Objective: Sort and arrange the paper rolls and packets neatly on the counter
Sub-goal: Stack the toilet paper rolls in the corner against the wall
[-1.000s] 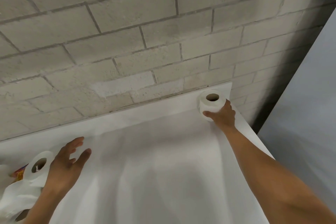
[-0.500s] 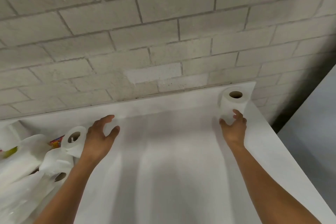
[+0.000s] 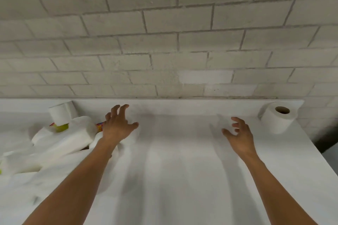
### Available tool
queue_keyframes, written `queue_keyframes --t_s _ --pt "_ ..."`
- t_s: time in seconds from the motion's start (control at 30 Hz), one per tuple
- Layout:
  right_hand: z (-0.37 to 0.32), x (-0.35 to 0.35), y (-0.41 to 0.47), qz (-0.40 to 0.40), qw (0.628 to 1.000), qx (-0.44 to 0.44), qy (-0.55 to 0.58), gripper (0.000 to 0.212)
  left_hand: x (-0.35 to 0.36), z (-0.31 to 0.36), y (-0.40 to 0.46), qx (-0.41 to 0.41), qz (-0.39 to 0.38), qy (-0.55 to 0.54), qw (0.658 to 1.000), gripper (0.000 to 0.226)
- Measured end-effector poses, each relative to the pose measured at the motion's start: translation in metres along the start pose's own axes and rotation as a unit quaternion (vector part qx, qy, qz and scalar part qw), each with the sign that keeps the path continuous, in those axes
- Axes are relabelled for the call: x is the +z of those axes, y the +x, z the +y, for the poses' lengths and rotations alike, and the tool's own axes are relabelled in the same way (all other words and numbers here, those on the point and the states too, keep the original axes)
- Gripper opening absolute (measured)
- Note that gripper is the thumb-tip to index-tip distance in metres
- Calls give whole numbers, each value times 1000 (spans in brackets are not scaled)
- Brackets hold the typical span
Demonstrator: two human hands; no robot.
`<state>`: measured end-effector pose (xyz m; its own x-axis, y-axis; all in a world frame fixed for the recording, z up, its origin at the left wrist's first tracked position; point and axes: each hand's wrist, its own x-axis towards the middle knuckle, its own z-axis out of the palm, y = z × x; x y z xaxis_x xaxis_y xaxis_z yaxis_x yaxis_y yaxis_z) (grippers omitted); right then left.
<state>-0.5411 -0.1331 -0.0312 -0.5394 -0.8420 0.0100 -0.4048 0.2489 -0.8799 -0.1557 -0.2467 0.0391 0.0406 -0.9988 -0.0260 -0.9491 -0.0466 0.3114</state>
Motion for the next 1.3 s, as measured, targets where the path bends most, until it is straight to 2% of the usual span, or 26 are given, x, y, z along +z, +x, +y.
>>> queue_keyframes --t_s 0.17,0.3,0.4,0.53,0.63,0.73,0.87,1.2,1.3 --pt "-33 25 -12 -24 1000 -18 -3 62 2 -32 14 -24 -65 43 997 111" --pt "-50 45 -26 -37 999 -23 -5 67 10 -52 28 -28 -82 53 995 120" --pt "-58 55 -38 -46 999 -21 -4 68 17 -59 32 -15 -82 51 995 115" --pt "-62 68 -51 -52 998 -18 8 69 20 -62 32 5 -57 40 998 97" --pt "-64 75 -59 -58 998 -17 17 67 15 -59 29 25 -53 -20 998 90" --pt "-69 80 -67 -82 996 -23 25 68 7 -44 18 61 -43 -102 992 88" --pt "-79 81 -75 -116 991 -43 46 73 -6 -10 -8 124 -31 -159 979 89" --pt "-103 25 -95 -178 972 -136 68 98 -14 99 -97 252 -21 -223 941 91" --pt "-110 0 -100 -176 967 -163 85 92 -9 128 -118 263 -34 -254 930 89"
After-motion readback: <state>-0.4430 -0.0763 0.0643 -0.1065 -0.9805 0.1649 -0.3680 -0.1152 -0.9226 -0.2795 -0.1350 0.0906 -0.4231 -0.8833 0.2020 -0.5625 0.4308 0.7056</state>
